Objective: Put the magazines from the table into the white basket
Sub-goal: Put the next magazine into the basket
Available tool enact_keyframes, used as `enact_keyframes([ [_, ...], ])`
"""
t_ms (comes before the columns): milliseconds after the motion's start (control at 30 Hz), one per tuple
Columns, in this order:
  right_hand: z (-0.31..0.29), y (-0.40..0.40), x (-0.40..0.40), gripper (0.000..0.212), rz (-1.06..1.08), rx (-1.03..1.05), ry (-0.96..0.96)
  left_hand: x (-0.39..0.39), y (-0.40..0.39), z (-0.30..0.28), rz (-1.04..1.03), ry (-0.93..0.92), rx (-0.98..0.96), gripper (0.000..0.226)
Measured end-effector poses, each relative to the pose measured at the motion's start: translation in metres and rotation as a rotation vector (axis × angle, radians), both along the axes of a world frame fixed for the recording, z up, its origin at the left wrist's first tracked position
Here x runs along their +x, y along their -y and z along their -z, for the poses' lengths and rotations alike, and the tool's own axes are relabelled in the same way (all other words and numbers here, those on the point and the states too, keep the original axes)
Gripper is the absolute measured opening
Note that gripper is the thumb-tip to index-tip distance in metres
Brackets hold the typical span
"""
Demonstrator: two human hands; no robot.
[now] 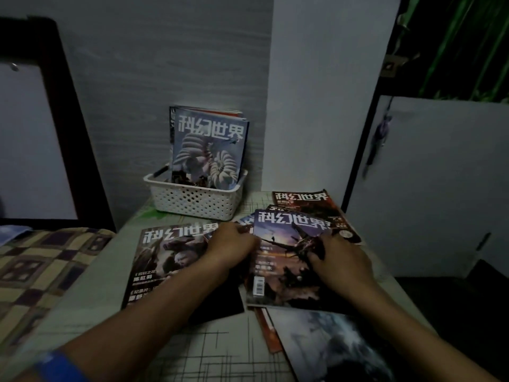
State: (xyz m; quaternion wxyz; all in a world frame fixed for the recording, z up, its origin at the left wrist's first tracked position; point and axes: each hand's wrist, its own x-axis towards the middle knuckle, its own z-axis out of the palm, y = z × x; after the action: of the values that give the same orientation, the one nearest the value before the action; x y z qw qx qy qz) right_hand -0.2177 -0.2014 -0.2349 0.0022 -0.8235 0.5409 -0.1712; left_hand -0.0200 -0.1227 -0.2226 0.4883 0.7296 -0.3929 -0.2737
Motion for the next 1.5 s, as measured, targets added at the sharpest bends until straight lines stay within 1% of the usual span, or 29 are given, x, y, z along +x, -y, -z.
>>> enact_keyframes([
  [33, 0.000, -0.006, -0.001, 0.041, -0.023, -0.014, 0.013, -0.002, -0.002, -0.003, -0.047, -0.157, -0.022, 0.010],
  [67, -0.001, -0.012, -0.001, 0.040, -0.057, -0.019, 0.045, -0.002, -0.003, -0.005, -0.075, -0.263, -0.058, 0.006],
  [133, -0.001, -0.023, -0.003, 0.035, -0.119, 0.003, 0.135, -0.005, -0.005, -0.009, -0.064, -0.326, -0.099, 0.008],
  [167, 0.000, -0.028, -0.002, 0.032, -0.149, 0.021, 0.169, -0.008, -0.008, -0.010, -0.015, -0.317, -0.095, 0.012],
  [233, 0.006, -0.033, 0.001, 0.034, -0.157, 0.052, 0.245, -0.010, -0.016, -0.008, 0.097, -0.173, -0.088, 0.019],
  [267, 0.007, -0.032, 0.002, 0.045, -0.119, 0.099, 0.349, -0.009, -0.022, -0.006, 0.122, -0.107, -0.102, 0.021],
  [300, 0.006, -0.031, 0.002, 0.058, -0.060, 0.197, 0.504, -0.007, -0.028, -0.004, 0.141, -0.105, -0.136, 0.020],
  [333, 0.003, -0.028, 0.002, 0.066, -0.014, 0.325, 0.696, -0.004, -0.036, -0.005, 0.151, -0.160, -0.189, 0.016],
  [367, -0.002, -0.027, 0.003, 0.063, 0.001, 0.465, 0.879, 0.000, -0.043, -0.007, 0.153, -0.220, -0.250, 0.015],
  [400, -0.006, -0.026, 0.006, 0.049, -0.038, 0.575, 1.023, 0.004, -0.050, -0.012, 0.151, -0.258, -0.311, 0.016],
  [433, -0.010, -0.026, 0.010, 0.030, -0.109, 0.620, 1.088, 0.010, -0.055, -0.017, 0.139, -0.261, -0.370, 0.015],
  [467, -0.015, -0.029, 0.016, 0.017, -0.206, 0.619, 1.130, 0.017, -0.059, -0.024, 0.113, -0.249, -0.431, 0.012],
  [533, -0.030, -0.041, 0.032, 0.025, -0.402, 0.569, 1.195, 0.034, -0.067, -0.040, 0.025, -0.117, -0.546, 0.005],
  [567, -0.037, -0.045, 0.040, 0.025, -0.463, 0.531, 1.193, 0.044, -0.072, -0.047, 0.001, -0.023, -0.597, 0.010],
  [600, -0.042, -0.049, 0.050, 0.021, -0.504, 0.472, 1.169, 0.055, -0.078, -0.053, 0.005, 0.055, -0.640, 0.014],
  [667, -0.048, -0.060, 0.069, 0.012, -0.553, 0.368, 1.087, 0.079, -0.093, -0.058, 0.021, 0.159, -0.655, 0.017],
  [733, -0.040, -0.069, 0.087, 0.006, -0.542, 0.296, 1.019, 0.102, -0.108, -0.050, 0.028, 0.178, -0.562, 0.030],
  [800, -0.027, -0.081, 0.104, 0.010, -0.530, 0.258, 0.951, 0.122, -0.120, -0.035, 0.011, 0.169, -0.432, 0.040],
  [833, -0.021, -0.085, 0.109, 0.015, -0.523, 0.251, 0.932, 0.130, -0.126, -0.025, 0.001, 0.176, -0.390, 0.038],
  [900, -0.011, -0.085, 0.117, 0.020, -0.484, 0.204, 0.911, 0.137, -0.136, -0.005, 0.000, 0.203, -0.373, 0.037],
  [967, -0.007, -0.081, 0.120, 0.017, -0.456, 0.158, 0.905, 0.139, -0.142, 0.011, -0.026, 0.254, -0.388, 0.030],
  [1033, -0.005, -0.074, 0.120, 0.006, -0.445, 0.172, 0.898, 0.138, -0.144, 0.021, -0.071, 0.288, -0.412, 0.023],
  [1067, -0.005, -0.071, 0.120, 0.005, -0.444, 0.186, 0.896, 0.137, -0.142, 0.022, -0.101, 0.280, -0.424, 0.021],
  [1133, -0.007, -0.063, 0.125, 0.009, -0.425, 0.176, 0.895, 0.142, -0.133, 0.020, -0.195, 0.296, -0.433, 0.016],
  [1200, -0.018, -0.055, 0.135, 0.010, -0.405, 0.135, 0.909, 0.150, -0.117, 0.006, -0.298, 0.324, -0.458, 0.023],
  [1300, -0.051, -0.034, 0.158, 0.011, -0.399, 0.070, 0.991, 0.169, -0.087, -0.035, -0.340, 0.321, -0.552, 0.029],
  [1400, -0.088, -0.005, 0.179, 0.009, -0.390, -0.078, 1.016, 0.189, -0.047, -0.080, -0.349, 0.347, -0.626, 0.026],
  [1500, -0.107, 0.022, 0.198, 0.011, -0.413, -0.144, 0.971, 0.207, -0.004, -0.107, -0.375, 0.402, -0.582, 0.021],
])
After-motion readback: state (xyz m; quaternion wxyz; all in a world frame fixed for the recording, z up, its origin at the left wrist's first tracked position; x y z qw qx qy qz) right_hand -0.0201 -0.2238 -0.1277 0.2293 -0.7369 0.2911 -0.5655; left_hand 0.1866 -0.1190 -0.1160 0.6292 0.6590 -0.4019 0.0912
